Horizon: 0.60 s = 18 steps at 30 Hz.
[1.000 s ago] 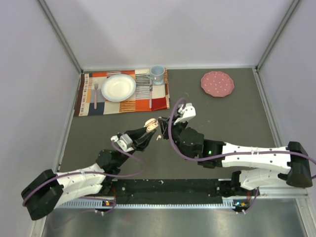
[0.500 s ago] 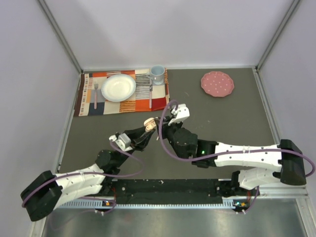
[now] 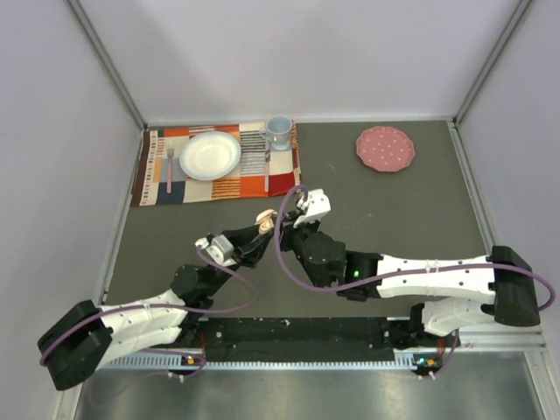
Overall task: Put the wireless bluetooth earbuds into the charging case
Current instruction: Insert the right earbud into the right side groove of the charging case.
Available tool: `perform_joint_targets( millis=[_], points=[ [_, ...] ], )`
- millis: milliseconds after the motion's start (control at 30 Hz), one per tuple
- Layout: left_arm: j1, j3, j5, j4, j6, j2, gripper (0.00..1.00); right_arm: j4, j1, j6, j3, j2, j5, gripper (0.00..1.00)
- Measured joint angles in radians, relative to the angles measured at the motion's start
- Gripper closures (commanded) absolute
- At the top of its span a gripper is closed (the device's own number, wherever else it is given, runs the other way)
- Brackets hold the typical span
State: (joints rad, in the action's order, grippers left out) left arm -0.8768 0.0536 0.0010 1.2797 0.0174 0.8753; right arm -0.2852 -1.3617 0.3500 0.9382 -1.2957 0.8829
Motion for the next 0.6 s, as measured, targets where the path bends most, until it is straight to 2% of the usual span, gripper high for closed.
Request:
perform_joint_targets(
  millis=[600],
  points=[
    [-0.001,-0.007,-0.018,-0.023,-0.022,-0.044,1.0,-0.037,-0.018,-0.014,0.0,-0.013,0.038,1.0]
  ],
)
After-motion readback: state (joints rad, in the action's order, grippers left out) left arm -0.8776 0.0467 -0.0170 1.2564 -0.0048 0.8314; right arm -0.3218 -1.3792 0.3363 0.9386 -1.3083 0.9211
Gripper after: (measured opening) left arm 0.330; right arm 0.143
